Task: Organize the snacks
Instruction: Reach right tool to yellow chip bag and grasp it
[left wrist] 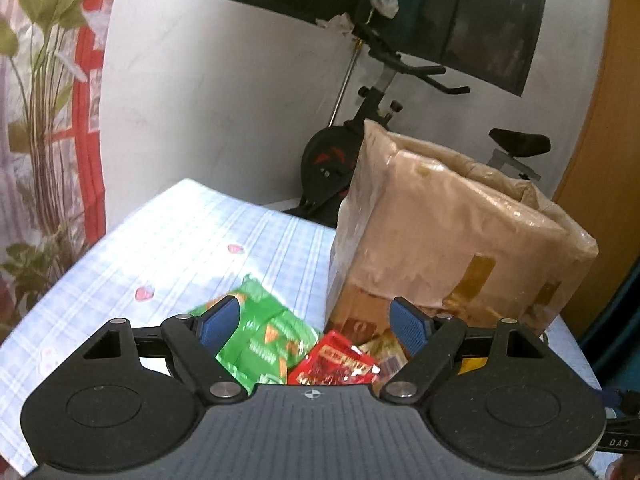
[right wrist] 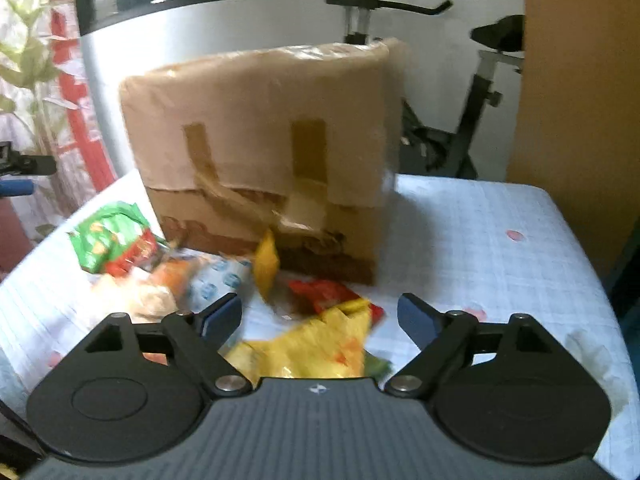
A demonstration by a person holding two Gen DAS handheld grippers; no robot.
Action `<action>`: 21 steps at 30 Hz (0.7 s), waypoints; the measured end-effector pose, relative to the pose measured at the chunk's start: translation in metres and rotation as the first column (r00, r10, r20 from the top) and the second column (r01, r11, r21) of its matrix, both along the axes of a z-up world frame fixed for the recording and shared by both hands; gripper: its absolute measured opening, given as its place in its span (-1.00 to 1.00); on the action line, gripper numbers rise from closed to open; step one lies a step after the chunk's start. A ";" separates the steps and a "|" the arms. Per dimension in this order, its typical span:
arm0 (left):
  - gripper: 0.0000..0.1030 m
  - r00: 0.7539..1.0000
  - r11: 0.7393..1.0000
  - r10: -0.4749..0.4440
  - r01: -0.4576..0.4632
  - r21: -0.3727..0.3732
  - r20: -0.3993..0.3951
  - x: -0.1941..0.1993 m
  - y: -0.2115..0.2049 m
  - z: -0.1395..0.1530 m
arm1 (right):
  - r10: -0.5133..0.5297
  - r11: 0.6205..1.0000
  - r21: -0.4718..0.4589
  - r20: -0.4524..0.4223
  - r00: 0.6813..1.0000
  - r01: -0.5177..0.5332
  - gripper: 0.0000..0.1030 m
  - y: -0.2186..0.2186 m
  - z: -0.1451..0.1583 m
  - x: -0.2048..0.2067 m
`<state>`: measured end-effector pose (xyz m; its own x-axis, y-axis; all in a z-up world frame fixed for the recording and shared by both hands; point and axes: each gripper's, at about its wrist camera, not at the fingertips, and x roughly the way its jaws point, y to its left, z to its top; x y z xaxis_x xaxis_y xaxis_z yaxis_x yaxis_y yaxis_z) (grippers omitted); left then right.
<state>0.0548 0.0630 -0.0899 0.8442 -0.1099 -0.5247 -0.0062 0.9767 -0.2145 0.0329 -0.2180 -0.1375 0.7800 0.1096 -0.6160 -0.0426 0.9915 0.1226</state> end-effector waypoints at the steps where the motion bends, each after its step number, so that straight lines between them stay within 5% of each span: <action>1: 0.63 1.000 1.000 0.004 -0.004 -0.007 -0.005 0.000 0.001 -0.003 | -0.002 1.000 0.025 -0.018 1.000 0.003 0.75 -0.003 -0.004 0.000; 12: 0.63 0.999 0.999 0.021 -0.023 -0.041 -0.050 -0.008 0.005 -0.022 | 0.067 0.990 0.134 -0.141 0.988 -0.048 0.77 0.003 -0.032 0.010; 21: 0.62 0.996 0.999 0.013 -0.016 -0.039 -0.084 -0.008 0.000 -0.029 | 0.096 0.994 0.062 -0.129 0.987 -0.089 0.60 0.012 -0.034 0.010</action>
<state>0.0469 0.0635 -0.1193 0.7992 -0.1204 -0.5889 -0.0396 0.9671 -0.2515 0.0424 -0.2056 -0.1717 0.6776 0.2146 -0.7034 -0.1137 0.9755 0.1881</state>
